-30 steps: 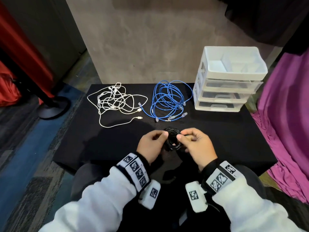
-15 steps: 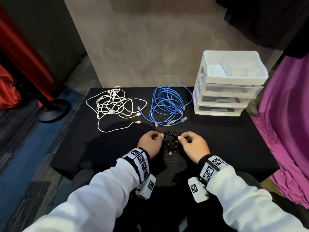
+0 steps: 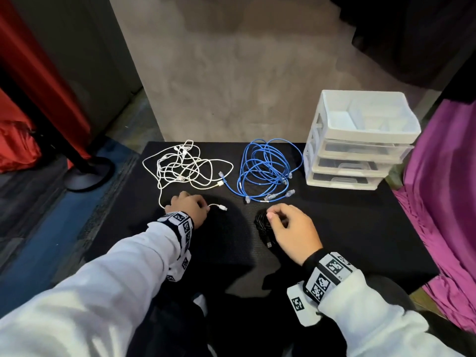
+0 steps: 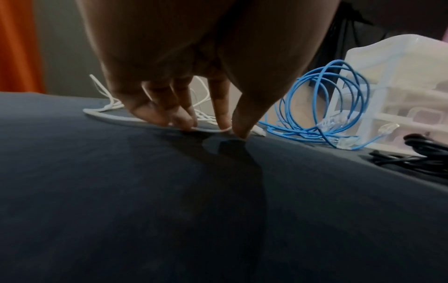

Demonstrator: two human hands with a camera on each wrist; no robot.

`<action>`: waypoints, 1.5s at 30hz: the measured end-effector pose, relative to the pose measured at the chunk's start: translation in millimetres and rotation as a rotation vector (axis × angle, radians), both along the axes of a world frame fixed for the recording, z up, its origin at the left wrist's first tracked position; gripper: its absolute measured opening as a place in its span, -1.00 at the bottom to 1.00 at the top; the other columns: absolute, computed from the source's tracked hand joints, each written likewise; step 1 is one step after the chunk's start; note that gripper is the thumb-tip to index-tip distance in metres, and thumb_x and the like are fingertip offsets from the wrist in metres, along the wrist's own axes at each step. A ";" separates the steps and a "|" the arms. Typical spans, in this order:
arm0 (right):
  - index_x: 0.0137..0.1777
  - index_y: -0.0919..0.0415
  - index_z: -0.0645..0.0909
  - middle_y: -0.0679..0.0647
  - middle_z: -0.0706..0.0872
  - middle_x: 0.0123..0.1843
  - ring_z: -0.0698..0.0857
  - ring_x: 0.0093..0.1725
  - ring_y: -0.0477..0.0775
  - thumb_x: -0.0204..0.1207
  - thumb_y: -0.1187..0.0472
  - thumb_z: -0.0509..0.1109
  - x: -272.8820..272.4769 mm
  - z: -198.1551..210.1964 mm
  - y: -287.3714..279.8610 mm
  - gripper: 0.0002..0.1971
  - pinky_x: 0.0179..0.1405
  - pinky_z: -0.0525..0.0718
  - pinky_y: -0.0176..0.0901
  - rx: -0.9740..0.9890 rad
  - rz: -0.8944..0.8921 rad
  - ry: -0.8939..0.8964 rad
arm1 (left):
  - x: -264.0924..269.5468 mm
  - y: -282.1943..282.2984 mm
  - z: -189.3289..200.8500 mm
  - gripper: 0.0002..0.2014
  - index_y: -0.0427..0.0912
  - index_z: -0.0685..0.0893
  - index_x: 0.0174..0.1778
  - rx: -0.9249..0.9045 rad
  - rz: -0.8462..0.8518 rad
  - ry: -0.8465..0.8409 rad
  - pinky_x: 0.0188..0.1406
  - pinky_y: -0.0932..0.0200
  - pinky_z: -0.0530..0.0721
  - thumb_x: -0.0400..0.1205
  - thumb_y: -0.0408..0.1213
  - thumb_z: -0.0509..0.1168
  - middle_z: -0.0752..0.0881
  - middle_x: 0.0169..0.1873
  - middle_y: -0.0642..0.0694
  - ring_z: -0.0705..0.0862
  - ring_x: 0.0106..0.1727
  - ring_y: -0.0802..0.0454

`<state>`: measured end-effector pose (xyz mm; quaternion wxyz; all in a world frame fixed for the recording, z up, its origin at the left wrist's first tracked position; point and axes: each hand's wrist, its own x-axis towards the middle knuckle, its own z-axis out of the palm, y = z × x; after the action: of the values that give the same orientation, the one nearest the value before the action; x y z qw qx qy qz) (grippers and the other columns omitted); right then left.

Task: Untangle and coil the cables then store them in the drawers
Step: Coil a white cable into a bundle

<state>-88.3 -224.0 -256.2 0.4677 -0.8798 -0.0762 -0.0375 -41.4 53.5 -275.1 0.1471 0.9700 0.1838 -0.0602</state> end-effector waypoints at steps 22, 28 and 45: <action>-0.14 0.10 0.78 0.00 0.70 -0.37 0.61 -0.36 -0.18 0.71 0.16 0.38 -8.1 90.4 -137.9 -0.78 -0.32 0.46 -0.48 -0.062 -0.264 -0.024 | -53.4 81.9 36.0 -0.43 -0.15 0.70 -0.17 -0.068 -0.407 -0.424 -0.01 -0.03 0.61 0.67 0.22 -0.02 0.69 -0.26 -0.04 0.67 -0.12 -0.14; 0.39 -0.04 0.67 0.10 0.73 0.26 0.66 0.28 0.36 0.62 -0.11 0.28 -13.1 67.2 -105.6 -0.60 0.38 0.59 0.29 -0.527 -0.070 -0.047 | -48.4 33.4 80.0 -0.64 -0.03 0.79 0.08 -0.087 -0.471 -0.700 -0.11 0.07 0.61 0.76 0.06 0.15 0.56 -0.23 0.02 0.59 -0.17 0.01; -0.20 0.14 0.66 -0.09 0.59 -0.46 0.52 -0.43 -0.20 0.75 0.13 0.30 -4.1 144.2 -3.6 -0.73 -0.35 0.42 -0.35 -0.148 0.124 -0.297 | -51.1 9.8 -4.0 -0.72 -0.02 0.57 -0.19 -0.248 -0.526 -0.131 -0.06 0.07 0.70 0.79 0.00 0.18 0.69 -0.30 0.08 0.73 -0.33 0.16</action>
<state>-92.4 -227.6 -112.0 0.3867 -0.8903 -0.2010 -0.1322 -92.4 63.3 -279.2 0.2555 0.9607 -0.0926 -0.0557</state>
